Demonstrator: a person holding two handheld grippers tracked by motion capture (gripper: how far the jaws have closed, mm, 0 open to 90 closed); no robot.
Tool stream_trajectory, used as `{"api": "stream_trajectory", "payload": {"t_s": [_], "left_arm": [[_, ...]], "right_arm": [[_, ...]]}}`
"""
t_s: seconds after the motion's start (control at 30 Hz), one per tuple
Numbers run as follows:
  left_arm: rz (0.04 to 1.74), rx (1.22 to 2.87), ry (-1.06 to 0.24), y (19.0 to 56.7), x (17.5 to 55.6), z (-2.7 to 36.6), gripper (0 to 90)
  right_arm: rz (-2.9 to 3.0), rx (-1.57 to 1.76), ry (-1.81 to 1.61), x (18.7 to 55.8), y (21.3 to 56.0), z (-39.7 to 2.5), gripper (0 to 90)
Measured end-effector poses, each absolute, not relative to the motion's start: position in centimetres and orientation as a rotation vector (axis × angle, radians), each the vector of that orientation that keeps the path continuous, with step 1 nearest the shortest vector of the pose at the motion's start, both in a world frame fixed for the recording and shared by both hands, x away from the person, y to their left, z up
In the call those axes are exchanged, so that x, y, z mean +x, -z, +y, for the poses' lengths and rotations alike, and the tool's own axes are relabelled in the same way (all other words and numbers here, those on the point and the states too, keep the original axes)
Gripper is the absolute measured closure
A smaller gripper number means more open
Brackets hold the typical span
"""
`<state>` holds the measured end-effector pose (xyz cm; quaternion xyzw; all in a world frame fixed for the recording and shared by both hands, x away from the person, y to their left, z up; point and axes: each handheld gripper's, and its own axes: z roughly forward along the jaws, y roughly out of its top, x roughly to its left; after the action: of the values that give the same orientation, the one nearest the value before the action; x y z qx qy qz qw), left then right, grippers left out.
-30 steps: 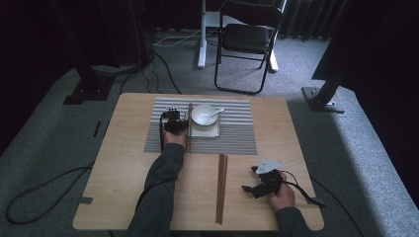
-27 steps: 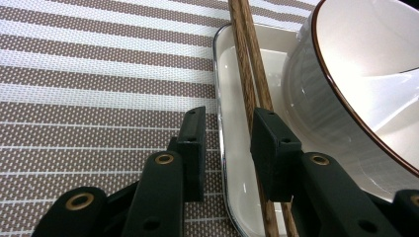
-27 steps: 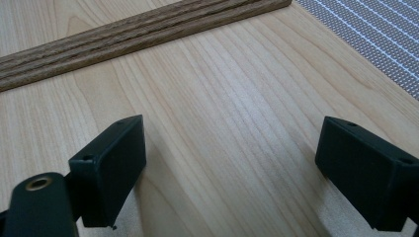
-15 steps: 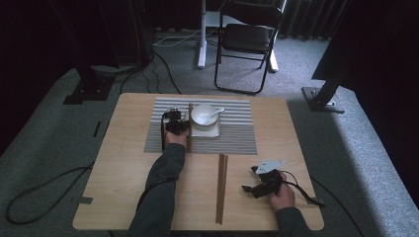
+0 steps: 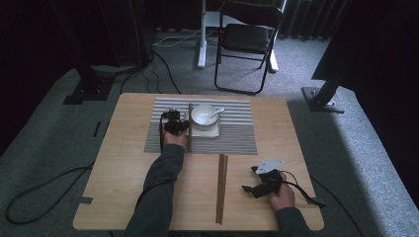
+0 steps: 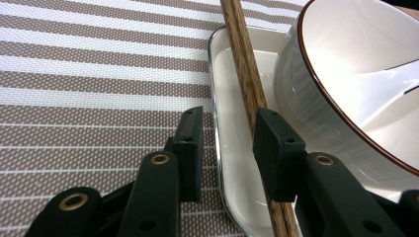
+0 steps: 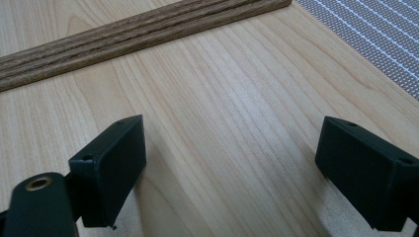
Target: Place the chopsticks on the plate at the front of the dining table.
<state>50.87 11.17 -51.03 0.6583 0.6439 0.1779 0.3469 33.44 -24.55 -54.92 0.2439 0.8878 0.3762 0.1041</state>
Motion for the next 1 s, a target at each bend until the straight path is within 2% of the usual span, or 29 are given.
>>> {"api": "stream_trajectory", "payload": {"t_s": [0.4, 0.77, 1.0], "left_arm": [[1.581, 1.718, -0.463, 49.4, 48.0, 12.6, 60.6], [1.504, 1.755, -0.402, 50.1, 44.4, 12.5, 56.6], [1.446, 1.786, -0.370, 50.9, 40.4, 12.6, 54.5]], "right_arm": [[2.618, 0.719, -1.109, 33.4, 54.9, -24.5, 11.5], [2.618, 0.720, -1.109, 33.4, 54.9, -24.5, 11.5], [2.619, 0.719, -1.109, 33.4, 54.9, -24.5, 11.5]]}}
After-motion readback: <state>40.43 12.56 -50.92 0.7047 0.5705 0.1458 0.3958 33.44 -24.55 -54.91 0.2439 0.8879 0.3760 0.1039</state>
